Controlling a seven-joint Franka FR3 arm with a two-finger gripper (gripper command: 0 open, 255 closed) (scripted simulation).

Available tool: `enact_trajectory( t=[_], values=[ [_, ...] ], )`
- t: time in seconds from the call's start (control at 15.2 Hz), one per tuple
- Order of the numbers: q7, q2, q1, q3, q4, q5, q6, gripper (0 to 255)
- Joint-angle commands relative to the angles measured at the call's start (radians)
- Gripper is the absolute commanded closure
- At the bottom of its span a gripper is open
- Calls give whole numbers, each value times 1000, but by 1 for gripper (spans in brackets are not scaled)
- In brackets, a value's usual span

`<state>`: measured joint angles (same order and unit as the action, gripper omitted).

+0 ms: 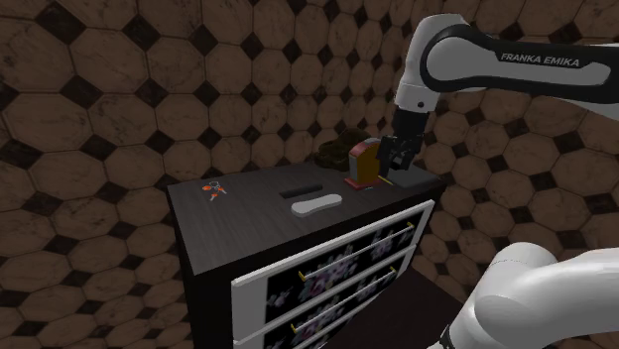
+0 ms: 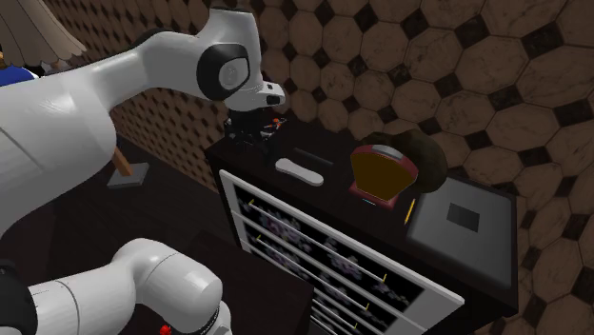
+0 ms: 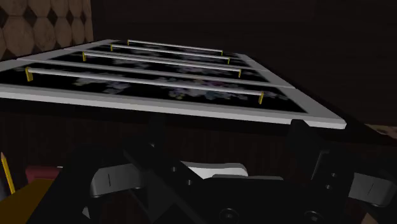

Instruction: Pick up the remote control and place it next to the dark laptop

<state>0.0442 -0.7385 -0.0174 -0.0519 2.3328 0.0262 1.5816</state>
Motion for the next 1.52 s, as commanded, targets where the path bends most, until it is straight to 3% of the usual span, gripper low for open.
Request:
enact_trajectory(
  t=[0.0, 0.4, 0.73, 1.12, 1.45],
  values=[
    [0, 0, 0, 0, 0, 0, 0, 0],
    [-360, 146, -71, -136, 18, 70, 170, 0],
    [-656, 311, -138, -234, -17, 86, 305, 0],
    [-1015, 537, -213, -312, -103, 41, 442, 0],
    [-1311, 729, -253, -329, -198, -35, 526, 0]
  ],
)
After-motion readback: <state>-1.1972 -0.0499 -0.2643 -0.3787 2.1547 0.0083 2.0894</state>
